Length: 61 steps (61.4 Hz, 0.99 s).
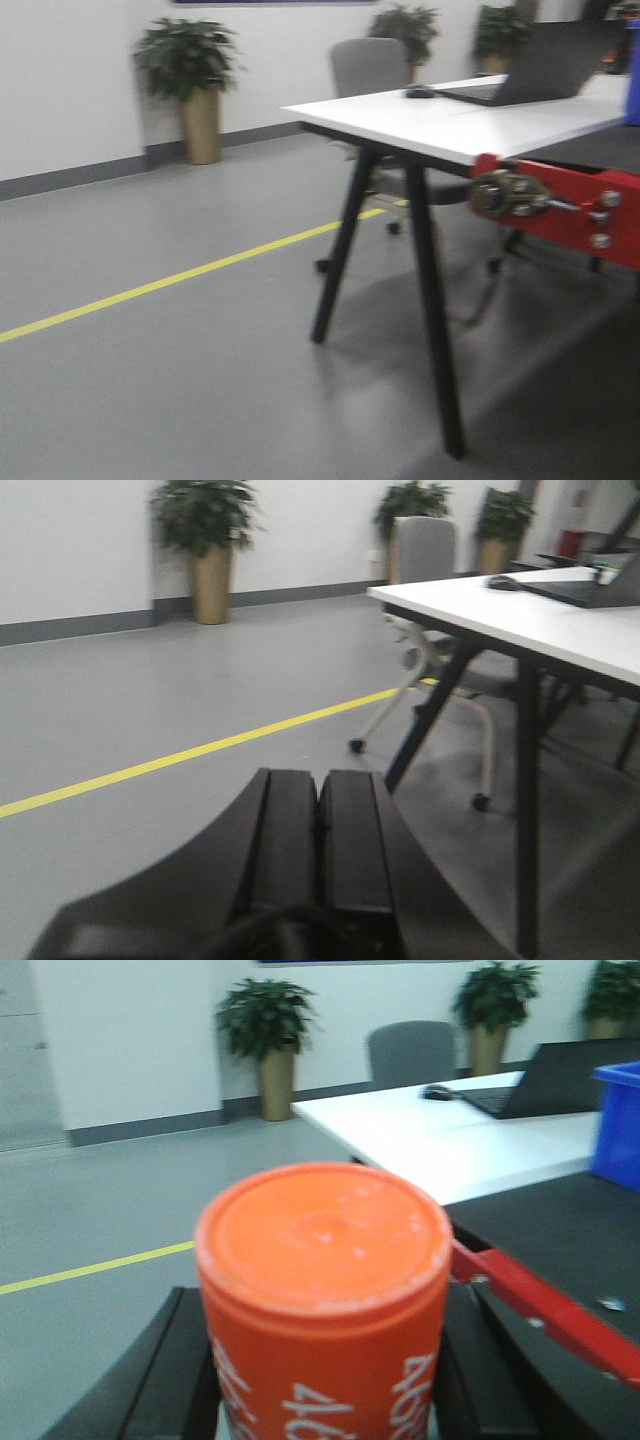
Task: Grab orange capacitor from left shelf to right conveyor
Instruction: 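Turn and drive the base up to the dark conveyor belt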
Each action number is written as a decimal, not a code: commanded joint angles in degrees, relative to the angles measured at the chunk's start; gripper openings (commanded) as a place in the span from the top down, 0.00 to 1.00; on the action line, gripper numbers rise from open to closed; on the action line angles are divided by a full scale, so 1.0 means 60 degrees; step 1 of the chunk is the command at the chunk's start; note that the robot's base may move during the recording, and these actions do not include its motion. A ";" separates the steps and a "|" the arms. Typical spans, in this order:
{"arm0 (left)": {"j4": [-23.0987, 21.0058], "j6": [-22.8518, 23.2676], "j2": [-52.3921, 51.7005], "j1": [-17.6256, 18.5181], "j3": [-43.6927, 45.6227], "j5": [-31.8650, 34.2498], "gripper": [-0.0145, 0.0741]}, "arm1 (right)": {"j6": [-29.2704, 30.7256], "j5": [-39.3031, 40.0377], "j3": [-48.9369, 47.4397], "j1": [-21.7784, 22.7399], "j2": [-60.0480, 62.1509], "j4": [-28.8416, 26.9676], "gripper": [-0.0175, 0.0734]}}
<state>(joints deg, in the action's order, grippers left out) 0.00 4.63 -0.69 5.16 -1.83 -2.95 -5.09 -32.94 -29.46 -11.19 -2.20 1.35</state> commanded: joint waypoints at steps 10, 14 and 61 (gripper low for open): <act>0.0000 -0.0004 -0.0181 0.0008 0.0052 0.0853 0.95 | 0.0026 0.0903 -0.0217 0.0040 -0.0153 0.0114 0.65; 0.0000 -0.0004 -0.0181 0.0008 0.0052 0.0853 0.95 | 0.0026 0.0903 -0.0217 0.0040 -0.0153 0.0114 0.65; 0.0000 -0.0004 -0.0181 0.0008 0.0052 0.0853 0.95 | 0.0026 0.0903 -0.0217 0.0040 -0.0153 0.0114 0.65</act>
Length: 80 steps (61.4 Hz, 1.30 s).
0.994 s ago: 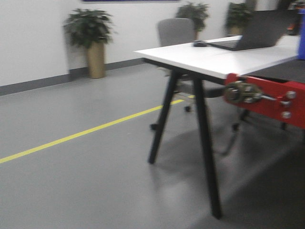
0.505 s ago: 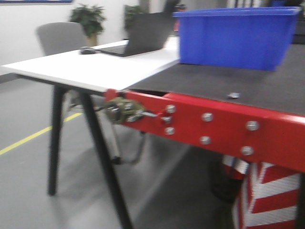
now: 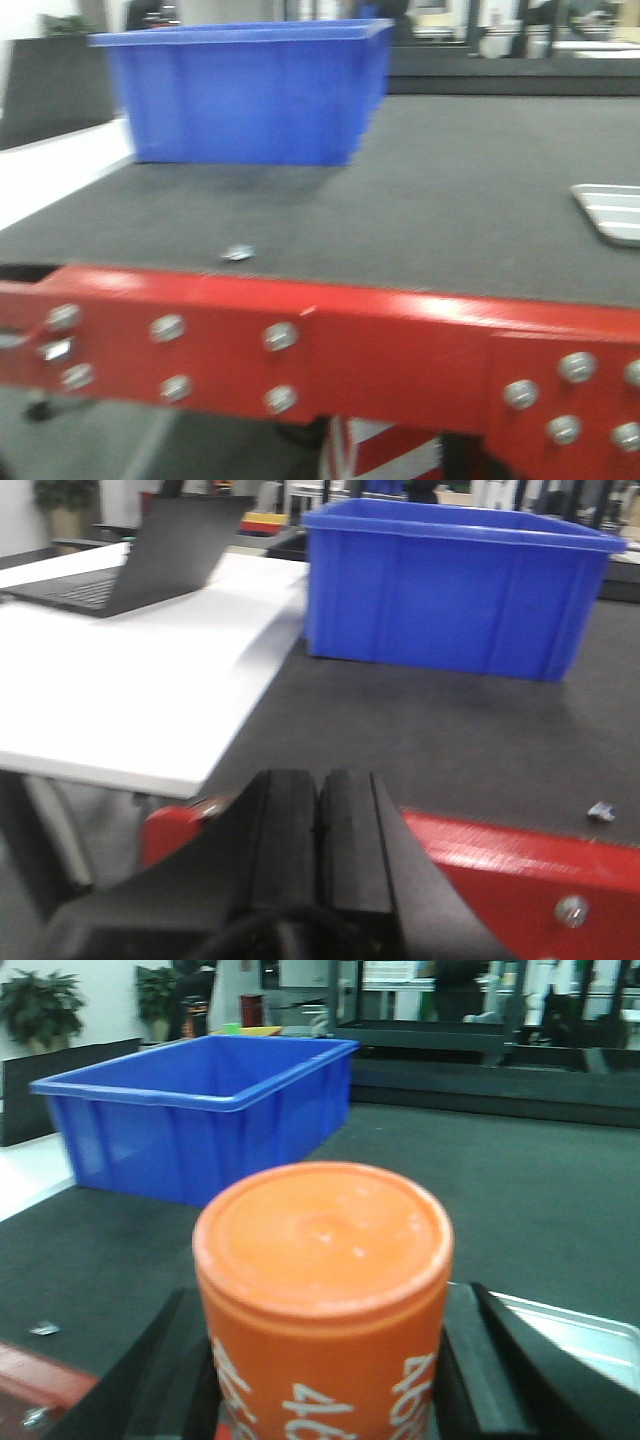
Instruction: Grab orange capacitor from left shelf to right conveyor
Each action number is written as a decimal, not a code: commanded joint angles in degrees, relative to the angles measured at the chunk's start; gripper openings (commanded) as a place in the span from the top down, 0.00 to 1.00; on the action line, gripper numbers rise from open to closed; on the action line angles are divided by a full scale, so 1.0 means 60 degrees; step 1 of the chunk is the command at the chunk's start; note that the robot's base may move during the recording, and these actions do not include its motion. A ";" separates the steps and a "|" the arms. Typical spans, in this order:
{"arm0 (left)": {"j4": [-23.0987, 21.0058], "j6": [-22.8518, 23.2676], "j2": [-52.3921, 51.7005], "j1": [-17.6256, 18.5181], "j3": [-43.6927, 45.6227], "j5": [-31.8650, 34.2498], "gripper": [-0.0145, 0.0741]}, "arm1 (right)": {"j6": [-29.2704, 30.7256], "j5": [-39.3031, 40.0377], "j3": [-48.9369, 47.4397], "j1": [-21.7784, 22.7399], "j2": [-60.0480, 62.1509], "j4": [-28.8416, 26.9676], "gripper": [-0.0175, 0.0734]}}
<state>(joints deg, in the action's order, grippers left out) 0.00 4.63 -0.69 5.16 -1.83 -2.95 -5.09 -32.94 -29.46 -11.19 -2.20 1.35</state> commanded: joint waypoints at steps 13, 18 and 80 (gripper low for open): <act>0.0000 -0.0004 -0.0181 0.0008 0.0052 0.0853 0.95 | 0.0026 0.0903 -0.0217 0.0040 -0.0153 0.0114 0.65; 0.0000 -0.0004 -0.0181 0.0008 0.0052 0.0853 0.95 | 0.0026 0.0903 -0.0217 0.0040 -0.0153 0.0114 0.65; 0.0000 -0.0004 -0.0181 0.0008 0.0052 0.0853 0.95 | 0.0026 0.0903 -0.0217 0.0040 -0.0153 0.0114 0.65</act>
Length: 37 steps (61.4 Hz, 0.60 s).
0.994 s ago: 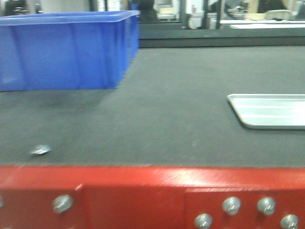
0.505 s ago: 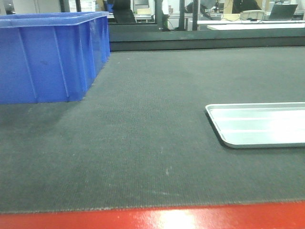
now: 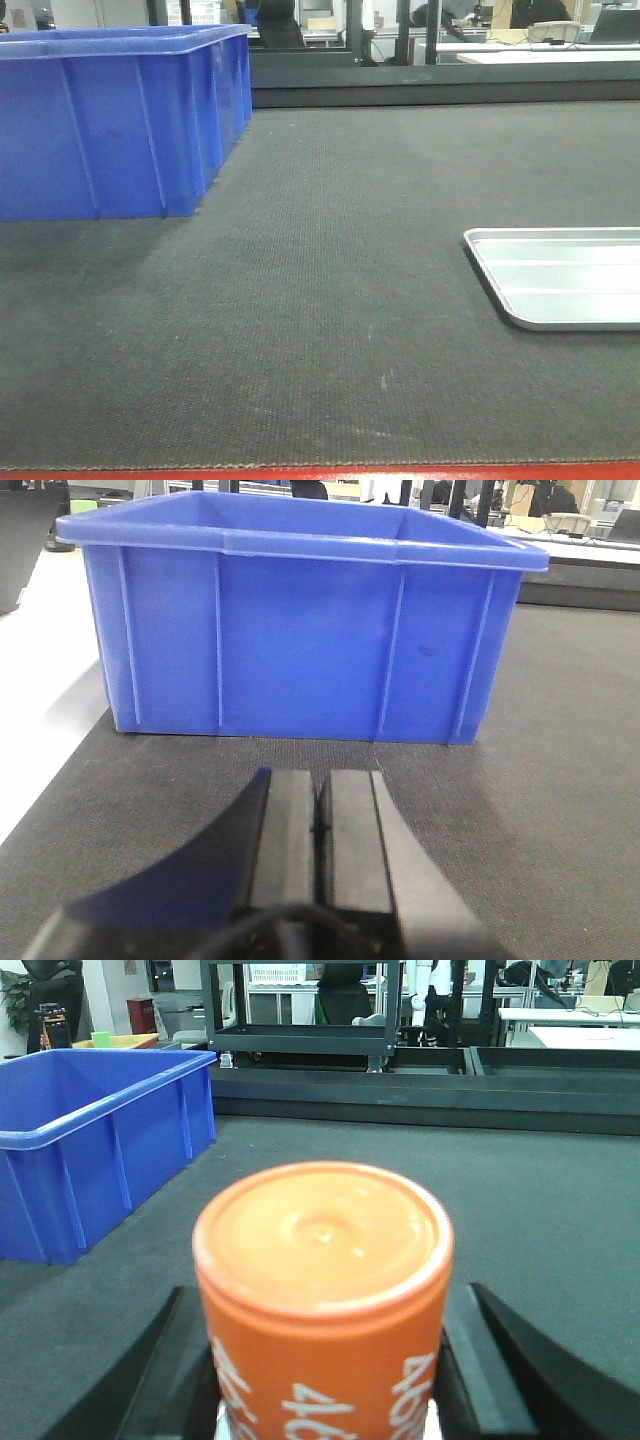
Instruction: Grab orange capacitor from left shelf to right conveyor
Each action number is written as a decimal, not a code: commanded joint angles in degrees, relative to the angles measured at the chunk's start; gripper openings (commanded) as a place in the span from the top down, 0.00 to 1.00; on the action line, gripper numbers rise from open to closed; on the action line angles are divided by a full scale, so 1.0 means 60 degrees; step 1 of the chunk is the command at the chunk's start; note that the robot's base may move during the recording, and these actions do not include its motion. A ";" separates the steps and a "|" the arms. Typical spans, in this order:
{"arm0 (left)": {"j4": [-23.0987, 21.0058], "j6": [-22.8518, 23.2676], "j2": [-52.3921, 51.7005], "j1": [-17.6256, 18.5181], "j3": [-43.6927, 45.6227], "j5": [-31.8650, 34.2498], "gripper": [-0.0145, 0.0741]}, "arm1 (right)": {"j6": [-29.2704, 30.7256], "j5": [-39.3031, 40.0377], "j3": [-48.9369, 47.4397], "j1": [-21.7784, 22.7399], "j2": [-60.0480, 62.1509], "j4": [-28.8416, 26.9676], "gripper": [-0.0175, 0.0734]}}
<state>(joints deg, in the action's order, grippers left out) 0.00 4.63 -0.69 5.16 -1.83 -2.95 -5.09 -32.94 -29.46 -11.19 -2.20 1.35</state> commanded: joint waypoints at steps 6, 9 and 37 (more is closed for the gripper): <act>0.0000 -0.0004 -0.0181 0.0008 0.0052 0.0853 0.95 | 0.0026 0.0903 -0.0217 0.0040 -0.0153 0.0114 0.65; 0.0000 -0.0004 -0.0181 0.0008 0.0052 0.0853 0.95 | 0.0026 0.0903 -0.0217 0.0040 -0.0153 0.0114 0.65; 0.0000 -0.0004 -0.0181 0.0008 0.0052 0.0853 0.95 | 0.0026 0.0903 -0.0217 0.0040 -0.0153 0.0114 0.65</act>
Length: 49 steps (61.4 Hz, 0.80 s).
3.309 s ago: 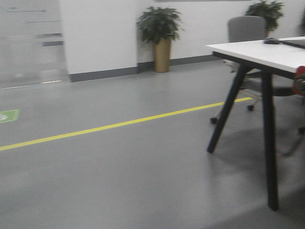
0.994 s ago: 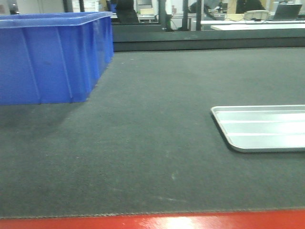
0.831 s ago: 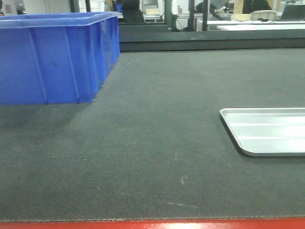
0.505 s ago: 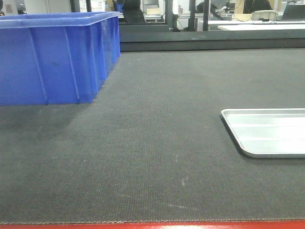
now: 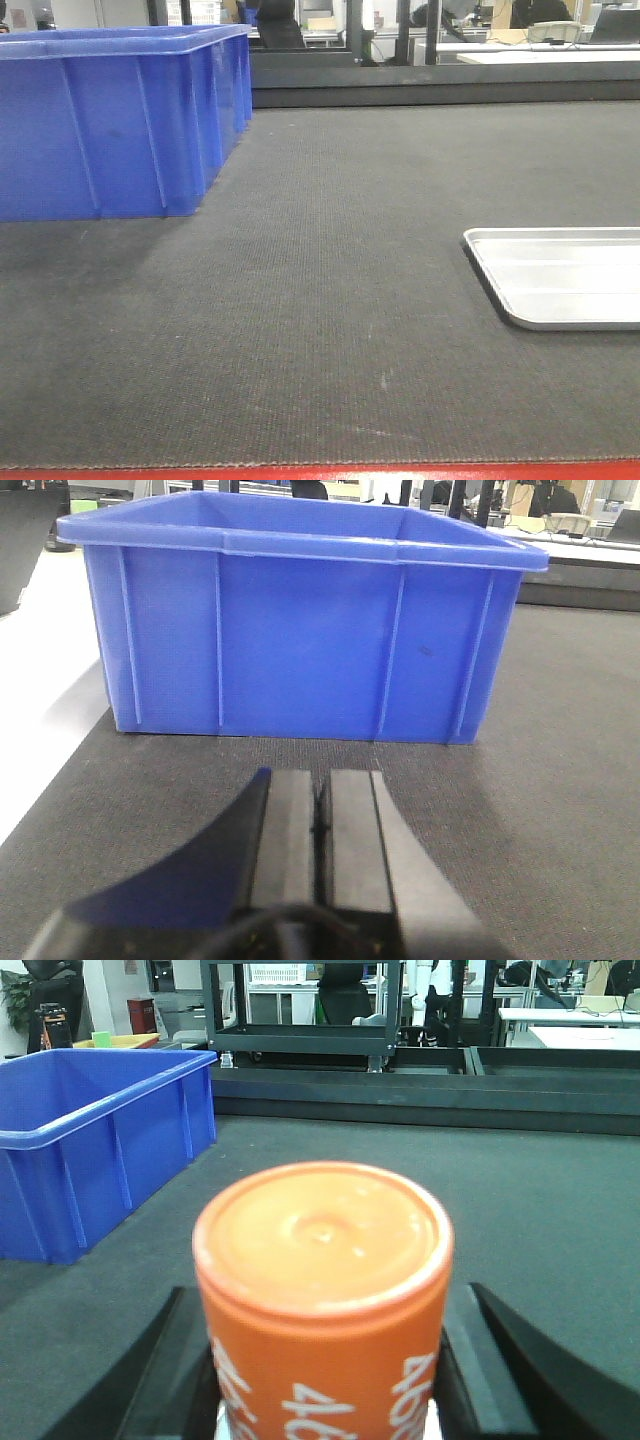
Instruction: Grab orange capacitor from left shelf to right conveyor
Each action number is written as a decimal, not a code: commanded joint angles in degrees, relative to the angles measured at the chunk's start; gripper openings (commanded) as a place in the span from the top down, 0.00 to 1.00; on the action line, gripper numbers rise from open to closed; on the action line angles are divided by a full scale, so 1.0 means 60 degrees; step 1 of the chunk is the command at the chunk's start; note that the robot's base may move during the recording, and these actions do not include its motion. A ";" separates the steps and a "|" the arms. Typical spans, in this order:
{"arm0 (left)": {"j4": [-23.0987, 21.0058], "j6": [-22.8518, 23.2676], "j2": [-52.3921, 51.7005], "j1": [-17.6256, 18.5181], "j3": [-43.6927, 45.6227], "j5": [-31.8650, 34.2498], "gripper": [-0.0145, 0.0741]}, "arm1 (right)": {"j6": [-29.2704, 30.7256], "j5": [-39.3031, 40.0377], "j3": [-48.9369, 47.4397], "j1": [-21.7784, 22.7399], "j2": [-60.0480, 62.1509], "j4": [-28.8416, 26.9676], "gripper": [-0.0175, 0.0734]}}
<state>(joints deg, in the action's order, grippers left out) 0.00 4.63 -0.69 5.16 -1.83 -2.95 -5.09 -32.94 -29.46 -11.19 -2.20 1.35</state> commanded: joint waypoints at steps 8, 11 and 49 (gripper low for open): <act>0.0000 -0.0004 -0.0181 0.0008 0.0052 0.0853 0.95 | 0.0026 0.0903 -0.0217 0.0040 -0.0153 0.0114 0.65; 0.0000 -0.0004 -0.0181 0.0008 0.0052 0.0853 0.95 | 0.0026 0.0912 -0.0217 0.0040 -0.0153 0.0114 0.65; 0.0000 -0.0004 -0.0181 0.0008 0.0052 0.0853 0.95 | 0.0026 0.0743 -0.2195 0.0040 -0.4101 0.0105 0.65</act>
<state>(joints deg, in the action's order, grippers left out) 0.00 4.63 -0.69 5.16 -1.83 -2.95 -5.09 -33.76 -38.61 -11.19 -20.03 1.35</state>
